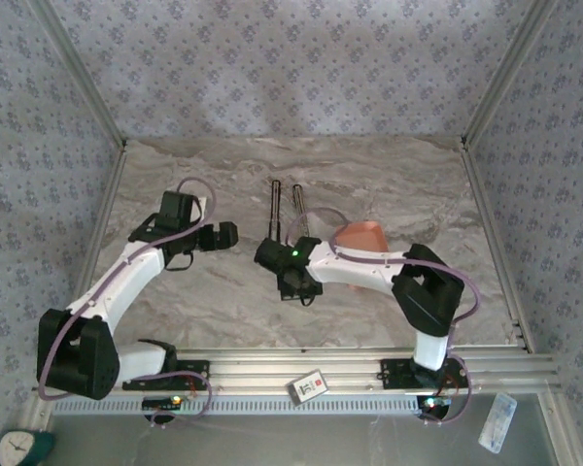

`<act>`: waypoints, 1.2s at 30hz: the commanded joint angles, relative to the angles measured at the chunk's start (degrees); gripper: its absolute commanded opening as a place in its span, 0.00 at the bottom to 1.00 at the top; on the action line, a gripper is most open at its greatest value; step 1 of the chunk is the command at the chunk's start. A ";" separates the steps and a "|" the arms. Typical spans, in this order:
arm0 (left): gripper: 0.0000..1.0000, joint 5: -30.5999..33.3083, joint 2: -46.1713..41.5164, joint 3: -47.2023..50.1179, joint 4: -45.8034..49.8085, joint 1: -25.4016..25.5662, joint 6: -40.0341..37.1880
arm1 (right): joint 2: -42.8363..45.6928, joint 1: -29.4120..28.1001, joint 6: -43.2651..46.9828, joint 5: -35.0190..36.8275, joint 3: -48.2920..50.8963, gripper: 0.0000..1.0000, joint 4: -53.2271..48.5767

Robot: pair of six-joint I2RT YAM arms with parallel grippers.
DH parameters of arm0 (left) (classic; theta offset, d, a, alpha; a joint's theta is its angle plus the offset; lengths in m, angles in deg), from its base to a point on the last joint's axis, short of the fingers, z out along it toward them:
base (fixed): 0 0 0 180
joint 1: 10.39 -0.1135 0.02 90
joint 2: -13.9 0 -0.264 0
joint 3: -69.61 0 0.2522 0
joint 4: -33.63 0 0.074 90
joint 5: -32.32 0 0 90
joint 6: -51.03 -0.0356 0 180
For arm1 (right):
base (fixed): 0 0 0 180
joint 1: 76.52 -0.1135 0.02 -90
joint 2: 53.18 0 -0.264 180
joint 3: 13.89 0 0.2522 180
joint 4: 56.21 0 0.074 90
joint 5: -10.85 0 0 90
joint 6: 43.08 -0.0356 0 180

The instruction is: Load the staples into the stapler

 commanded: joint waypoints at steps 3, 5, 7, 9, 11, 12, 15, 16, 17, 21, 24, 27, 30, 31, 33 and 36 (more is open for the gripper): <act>0.99 -0.76 -1.88 1.82 -0.43 -0.94 4.01 | -3.44 0.32 6.76 -3.04 0.28 0.14 0.90; 1.00 -0.77 -1.83 1.91 -0.38 -1.08 3.79 | -4.74 0.55 7.93 -3.74 -0.29 0.14 1.03; 1.00 -0.69 -1.79 2.18 -0.34 -1.31 3.59 | -5.94 0.75 8.84 -4.04 -1.13 0.14 0.92; 0.99 -0.77 -1.70 2.14 -0.26 -1.48 3.35 | -7.06 0.84 9.60 -4.56 -1.48 0.15 0.67; 0.99 -0.76 -1.71 2.18 -0.25 -1.66 3.06 | -7.85 1.02 10.19 -5.29 -1.97 0.19 0.02; 1.00 -0.60 -1.70 2.14 -0.30 -1.75 2.89 | -8.09 1.08 10.57 -5.90 -2.48 0.23 -0.60; 0.99 -0.66 -1.53 2.10 -0.35 -2.11 2.79 | -7.58 1.32 11.55 -5.75 -4.55 0.33 -3.00; 1.00 -0.62 -1.45 2.11 -0.38 -2.19 2.78 | -7.21 1.42 11.85 -5.37 -5.21 0.35 -4.03; 0.99 -0.70 -1.44 1.93 -0.34 -2.20 2.78 | -6.86 1.59 12.07 -4.75 -6.13 0.37 -5.20; 1.00 -0.88 -1.44 1.91 -0.52 -2.28 2.69 | -6.87 2.24 12.52 -3.56 -9.29 0.37 -8.91; 0.99 -0.92 -1.39 1.95 -0.43 -2.28 2.53 | -7.97 2.42 12.35 -4.44 -10.68 0.36 -9.88; 0.99 -0.95 -1.44 2.06 -0.43 -2.38 2.43 | -9.26 2.42 12.35 -5.10 -11.47 0.34 -10.20; 0.99 -0.96 -1.35 1.94 -0.49 -2.38 2.43 | -10.44 2.53 12.35 -5.12 -11.50 0.33 -10.42; 0.99 -1.02 -1.35 1.93 -0.45 -2.42 2.43 | -10.79 2.62 12.26 -5.35 -11.50 0.33 -10.46; 1.00 -0.95 -1.25 1.93 -0.49 -2.38 2.44 | -11.20 2.77 12.04 -5.55 -11.34 0.33 -10.29; 0.99 -1.01 -1.17 2.10 -0.60 -2.46 2.34 | -11.57 2.88 11.91 -5.80 -11.11 0.33 -9.82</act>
